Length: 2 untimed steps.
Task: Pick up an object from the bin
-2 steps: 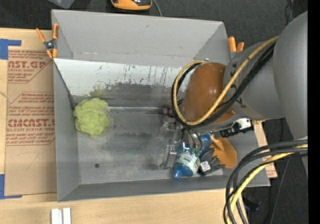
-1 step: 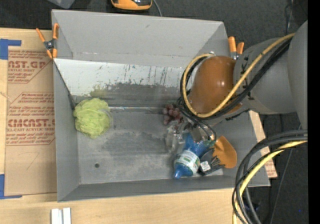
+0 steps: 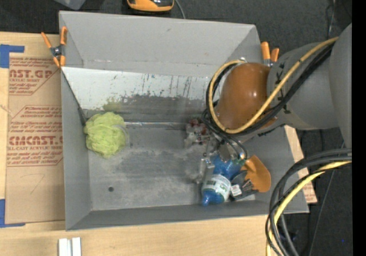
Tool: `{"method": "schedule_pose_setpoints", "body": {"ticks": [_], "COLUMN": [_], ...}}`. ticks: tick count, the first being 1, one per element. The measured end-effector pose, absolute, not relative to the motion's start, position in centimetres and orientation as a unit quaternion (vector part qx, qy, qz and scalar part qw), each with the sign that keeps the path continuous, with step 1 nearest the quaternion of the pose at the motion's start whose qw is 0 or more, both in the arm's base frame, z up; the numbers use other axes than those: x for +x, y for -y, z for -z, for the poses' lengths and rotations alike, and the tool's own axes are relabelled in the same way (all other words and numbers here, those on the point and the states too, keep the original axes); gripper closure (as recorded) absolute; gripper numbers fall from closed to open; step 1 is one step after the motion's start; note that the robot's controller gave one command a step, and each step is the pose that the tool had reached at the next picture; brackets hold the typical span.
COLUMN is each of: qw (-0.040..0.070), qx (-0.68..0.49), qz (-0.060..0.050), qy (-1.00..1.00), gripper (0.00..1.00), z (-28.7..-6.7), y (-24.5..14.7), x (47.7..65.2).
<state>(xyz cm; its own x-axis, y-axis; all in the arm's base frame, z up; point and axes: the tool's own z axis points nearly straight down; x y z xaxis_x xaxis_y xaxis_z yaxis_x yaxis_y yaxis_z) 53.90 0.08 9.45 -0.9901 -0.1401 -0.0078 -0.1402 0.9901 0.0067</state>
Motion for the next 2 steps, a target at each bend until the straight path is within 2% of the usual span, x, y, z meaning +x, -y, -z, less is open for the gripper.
{"method": "schedule_pose_setpoints", "body": {"ticks": [1,2], "qw": [0.003,0.006], "qx": [-0.070,-0.134], "qz": [-0.004,-0.004], "qy": [-0.998,-0.991], "gripper": [0.00,0.00], "z": [-9.4,-11.4], "y": [-0.1,-0.6], "x": [53.9,53.7]}}
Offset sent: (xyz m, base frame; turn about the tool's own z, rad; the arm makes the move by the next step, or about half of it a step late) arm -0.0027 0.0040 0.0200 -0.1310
